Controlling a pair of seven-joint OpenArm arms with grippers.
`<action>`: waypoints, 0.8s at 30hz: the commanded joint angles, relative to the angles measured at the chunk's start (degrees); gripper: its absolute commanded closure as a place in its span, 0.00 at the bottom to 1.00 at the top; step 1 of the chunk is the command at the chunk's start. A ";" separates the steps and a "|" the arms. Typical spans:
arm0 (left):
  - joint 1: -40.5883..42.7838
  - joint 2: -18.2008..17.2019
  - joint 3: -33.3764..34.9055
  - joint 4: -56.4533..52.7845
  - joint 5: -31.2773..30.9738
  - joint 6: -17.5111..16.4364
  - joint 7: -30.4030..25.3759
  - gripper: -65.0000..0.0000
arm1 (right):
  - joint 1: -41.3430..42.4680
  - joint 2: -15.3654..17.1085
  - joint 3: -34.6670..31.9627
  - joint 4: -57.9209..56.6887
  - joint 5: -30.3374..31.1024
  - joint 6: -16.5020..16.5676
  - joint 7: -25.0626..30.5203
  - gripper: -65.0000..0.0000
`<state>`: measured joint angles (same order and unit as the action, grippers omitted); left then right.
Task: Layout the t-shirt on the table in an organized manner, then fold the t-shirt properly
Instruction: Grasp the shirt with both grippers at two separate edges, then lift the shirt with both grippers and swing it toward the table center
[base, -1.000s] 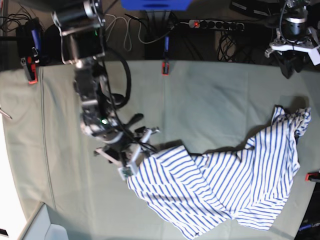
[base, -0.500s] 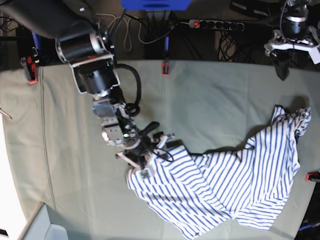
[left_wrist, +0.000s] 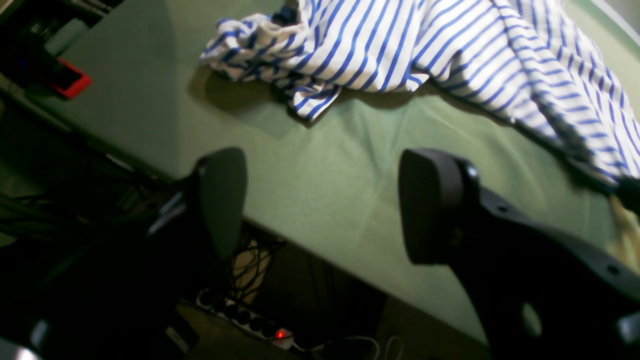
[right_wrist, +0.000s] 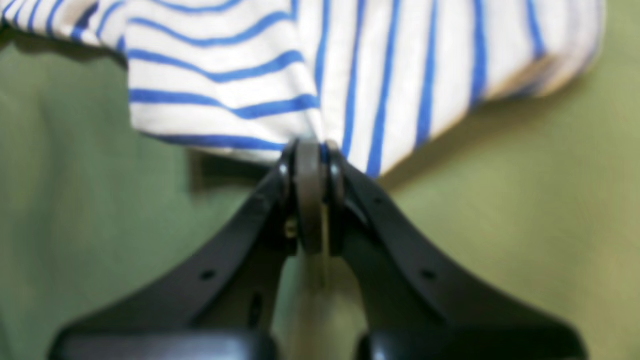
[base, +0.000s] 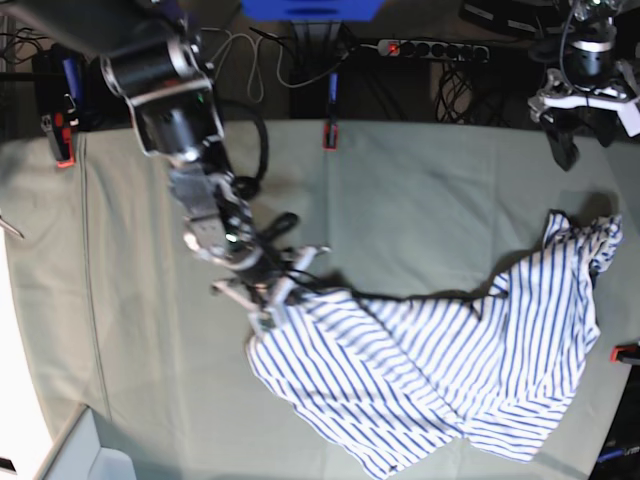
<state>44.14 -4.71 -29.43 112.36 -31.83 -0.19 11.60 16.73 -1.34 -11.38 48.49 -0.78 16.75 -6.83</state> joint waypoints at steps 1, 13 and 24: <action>-0.40 -0.43 -0.24 0.74 0.05 -0.12 -1.62 0.29 | -0.60 1.30 0.34 4.83 0.56 0.70 0.72 1.00; -9.46 -0.34 1.96 -4.00 0.41 0.05 -1.53 0.29 | -22.58 8.95 25.22 36.83 0.64 0.70 -2.97 1.00; -15.09 -0.43 9.43 -13.32 0.58 0.32 -1.53 0.29 | -33.92 8.86 31.90 38.15 0.64 0.70 -2.62 1.00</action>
<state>28.73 -4.78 -19.81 98.21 -31.16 0.40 11.38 -17.37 6.81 20.14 85.52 -0.60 17.56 -10.94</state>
